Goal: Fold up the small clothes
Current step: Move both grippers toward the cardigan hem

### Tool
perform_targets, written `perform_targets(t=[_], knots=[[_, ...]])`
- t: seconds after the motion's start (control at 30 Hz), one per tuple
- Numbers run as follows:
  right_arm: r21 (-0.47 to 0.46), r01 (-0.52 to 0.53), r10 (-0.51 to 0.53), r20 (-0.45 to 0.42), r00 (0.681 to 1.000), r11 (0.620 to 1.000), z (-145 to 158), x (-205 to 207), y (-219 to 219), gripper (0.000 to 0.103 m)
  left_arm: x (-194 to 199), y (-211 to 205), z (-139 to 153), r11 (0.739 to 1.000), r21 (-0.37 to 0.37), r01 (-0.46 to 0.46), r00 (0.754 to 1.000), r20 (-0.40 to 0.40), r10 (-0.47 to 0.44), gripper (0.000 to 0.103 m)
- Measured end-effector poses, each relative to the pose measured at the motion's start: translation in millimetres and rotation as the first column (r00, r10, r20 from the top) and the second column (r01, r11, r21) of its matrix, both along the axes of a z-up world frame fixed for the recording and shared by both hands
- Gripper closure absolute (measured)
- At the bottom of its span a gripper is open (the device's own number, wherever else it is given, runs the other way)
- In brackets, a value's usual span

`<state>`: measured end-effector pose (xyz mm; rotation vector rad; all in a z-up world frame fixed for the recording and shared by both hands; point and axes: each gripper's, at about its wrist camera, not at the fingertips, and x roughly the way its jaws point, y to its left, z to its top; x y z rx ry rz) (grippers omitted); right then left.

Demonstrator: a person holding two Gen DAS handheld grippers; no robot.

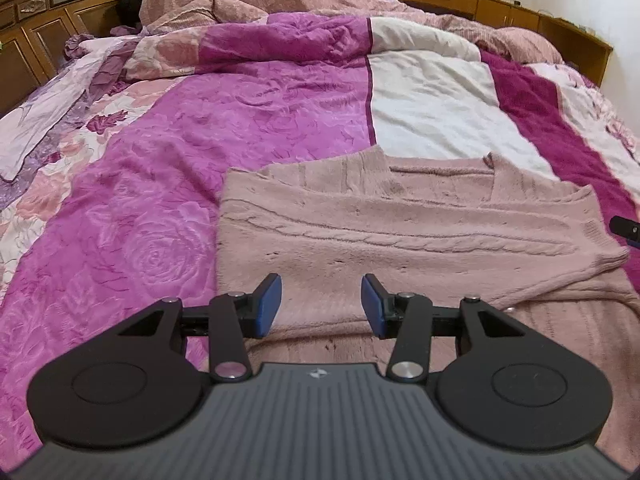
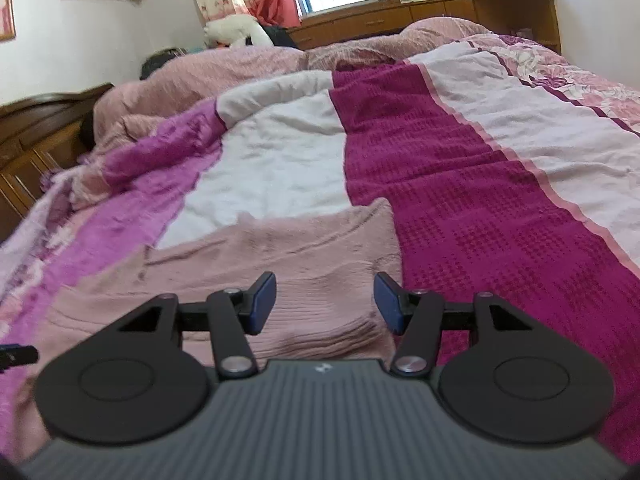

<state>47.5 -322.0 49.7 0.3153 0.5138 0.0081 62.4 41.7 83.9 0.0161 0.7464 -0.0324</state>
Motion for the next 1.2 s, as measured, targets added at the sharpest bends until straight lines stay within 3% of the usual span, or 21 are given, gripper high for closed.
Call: perform_targets(t=[0.23, 0.47, 0.7, 0.97, 1.2], knots=[[0.032, -0.084, 0.082, 0.053, 0.995, 0.996, 33, -33, 12, 0.047, -29, 7, 27, 1.0, 0.003, 0.02, 1.0, 0.019, -0.02, 0.05], [0.042, -0.206, 0.204, 0.046, 0.978, 0.978, 66, -67, 23, 0.047, -63, 13, 49, 0.999, 0.026, 0.032, 0.999, 0.01, -0.032, 0.05], [0.072, -0.262, 0.259, 0.04, 0.965, 0.962, 90, -103, 26, 0.047, -105, 13, 65, 0.997, 0.045, 0.061, 0.997, 0.034, -0.063, 0.05], [-0.016, -0.312, 0.311, -0.055, 0.949, 0.95, 84, -133, 41, 0.047, -149, 1, 61, 0.99, 0.072, 0.118, 0.992, 0.032, -0.12, 0.049], [-0.109, -0.427, 0.404, -0.178, 0.897, 0.898, 62, -155, 61, 0.047, -178, -5, 42, 0.983, 0.086, 0.165, 0.986, -0.037, -0.162, 0.048]])
